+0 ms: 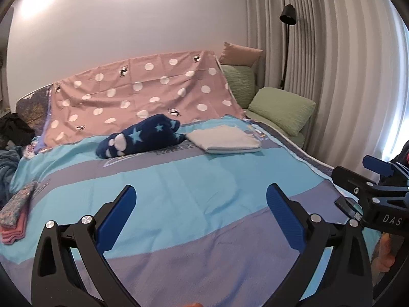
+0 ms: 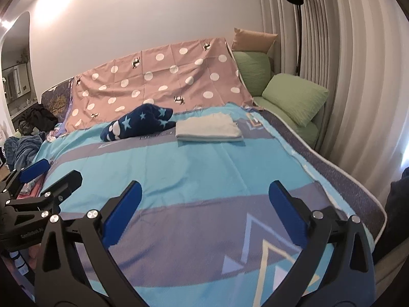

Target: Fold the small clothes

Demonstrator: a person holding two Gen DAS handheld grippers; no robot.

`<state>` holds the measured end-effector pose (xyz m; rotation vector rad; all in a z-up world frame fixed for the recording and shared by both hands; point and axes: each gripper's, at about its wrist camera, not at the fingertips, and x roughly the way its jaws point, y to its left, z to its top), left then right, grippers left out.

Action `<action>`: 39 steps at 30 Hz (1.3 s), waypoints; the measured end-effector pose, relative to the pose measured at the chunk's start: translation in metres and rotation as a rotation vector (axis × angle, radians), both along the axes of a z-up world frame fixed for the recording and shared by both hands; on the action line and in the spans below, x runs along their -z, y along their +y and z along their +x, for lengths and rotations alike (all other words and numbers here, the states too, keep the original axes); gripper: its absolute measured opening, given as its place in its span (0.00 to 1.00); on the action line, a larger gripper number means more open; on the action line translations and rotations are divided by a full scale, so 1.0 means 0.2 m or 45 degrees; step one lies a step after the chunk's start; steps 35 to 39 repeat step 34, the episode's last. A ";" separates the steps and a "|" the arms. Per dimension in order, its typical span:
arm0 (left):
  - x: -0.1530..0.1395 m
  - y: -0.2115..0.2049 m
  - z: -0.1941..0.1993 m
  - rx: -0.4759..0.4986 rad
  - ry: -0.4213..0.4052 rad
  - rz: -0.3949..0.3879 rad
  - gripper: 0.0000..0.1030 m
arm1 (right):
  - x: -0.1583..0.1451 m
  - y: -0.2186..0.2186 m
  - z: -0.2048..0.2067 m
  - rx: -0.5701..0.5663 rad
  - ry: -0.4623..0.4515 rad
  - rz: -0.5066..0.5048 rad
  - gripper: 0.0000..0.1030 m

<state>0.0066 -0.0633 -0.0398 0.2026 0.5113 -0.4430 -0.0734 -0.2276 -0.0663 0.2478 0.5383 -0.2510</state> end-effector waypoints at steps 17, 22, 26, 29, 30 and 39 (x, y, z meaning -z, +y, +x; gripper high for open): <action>0.02 0.21 -0.10 -0.029 0.059 -0.036 0.99 | 0.00 0.13 -0.06 -0.007 0.029 -0.031 0.98; 0.04 0.25 -0.12 -0.043 0.067 -0.023 0.99 | 0.00 0.14 -0.05 -0.005 0.033 -0.032 0.98; 0.05 0.27 -0.13 -0.038 0.084 -0.027 0.99 | 0.00 0.15 -0.06 -0.009 0.038 -0.035 0.98; 0.04 0.28 -0.14 -0.035 0.076 -0.026 0.99 | 0.00 0.17 -0.06 -0.014 0.040 -0.039 0.98; 0.04 0.28 -0.14 -0.034 0.076 -0.026 0.99 | 0.00 0.17 -0.06 -0.015 0.041 -0.040 0.98; 0.04 0.28 -0.14 -0.035 0.082 -0.025 0.99 | 0.00 0.18 -0.06 -0.017 0.043 -0.047 0.98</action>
